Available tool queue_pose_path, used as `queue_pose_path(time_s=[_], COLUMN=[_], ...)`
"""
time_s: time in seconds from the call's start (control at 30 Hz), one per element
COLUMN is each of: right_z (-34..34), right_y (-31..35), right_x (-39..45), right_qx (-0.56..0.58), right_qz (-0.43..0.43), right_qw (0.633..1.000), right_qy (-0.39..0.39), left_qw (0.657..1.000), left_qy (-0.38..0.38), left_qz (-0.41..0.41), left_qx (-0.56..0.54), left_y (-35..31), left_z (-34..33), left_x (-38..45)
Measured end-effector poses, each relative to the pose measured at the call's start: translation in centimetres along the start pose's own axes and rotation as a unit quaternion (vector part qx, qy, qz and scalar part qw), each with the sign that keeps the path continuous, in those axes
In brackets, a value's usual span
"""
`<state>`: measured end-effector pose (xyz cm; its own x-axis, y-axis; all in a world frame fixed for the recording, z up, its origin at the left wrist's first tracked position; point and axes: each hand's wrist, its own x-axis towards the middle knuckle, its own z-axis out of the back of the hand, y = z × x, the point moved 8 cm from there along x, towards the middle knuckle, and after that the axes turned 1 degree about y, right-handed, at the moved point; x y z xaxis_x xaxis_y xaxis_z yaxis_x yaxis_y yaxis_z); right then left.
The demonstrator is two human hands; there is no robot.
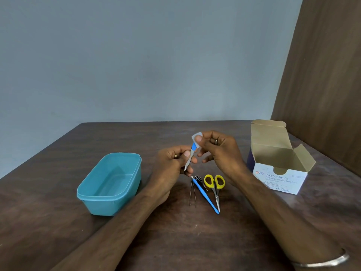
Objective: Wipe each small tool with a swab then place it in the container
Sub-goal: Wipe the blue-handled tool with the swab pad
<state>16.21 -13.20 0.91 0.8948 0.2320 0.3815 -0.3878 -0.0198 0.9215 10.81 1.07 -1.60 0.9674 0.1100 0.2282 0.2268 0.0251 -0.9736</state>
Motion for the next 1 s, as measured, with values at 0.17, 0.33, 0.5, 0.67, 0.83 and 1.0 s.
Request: queue_pose_path(time_s=[0.17, 0.33, 0.5, 0.67, 0.83, 1.0], right_z=[0.14, -0.05, -0.75, -0.36, -0.09, 0.20], right_y=[-0.06, -0.28, -0.31, -0.12, 0.16, 0.30], right_x=[0.04, 0.07, 0.04, -0.06, -0.22, -0.39], right_qx=[0.000, 0.020, 0.018, 0.008, 0.026, 0.063], right_qz=[0.004, -0.011, -0.020, -0.014, -0.017, -0.026], right_qw=[1.000, 1.000, 0.999, 1.000, 1.000, 0.998], right_qy=[-0.003, 0.019, 0.044, 0.020, 0.005, -0.005], left_qw=[1.000, 1.000, 1.000, 0.999, 0.999, 0.997], left_qy=[0.013, 0.007, -0.003, -0.017, -0.029, -0.030], left_qz=[0.000, 0.000, -0.008, -0.020, -0.018, -0.032], left_qx=[-0.008, -0.010, 0.018, 0.032, 0.034, 0.055], left_y=[0.01, 0.00, -0.07, -0.34, -0.50, -0.85], left_z=[-0.21, -0.01, 0.24, 0.30, 0.64, 0.55], left_x=[0.02, 0.04, 0.13, 0.14, 0.09, -0.07])
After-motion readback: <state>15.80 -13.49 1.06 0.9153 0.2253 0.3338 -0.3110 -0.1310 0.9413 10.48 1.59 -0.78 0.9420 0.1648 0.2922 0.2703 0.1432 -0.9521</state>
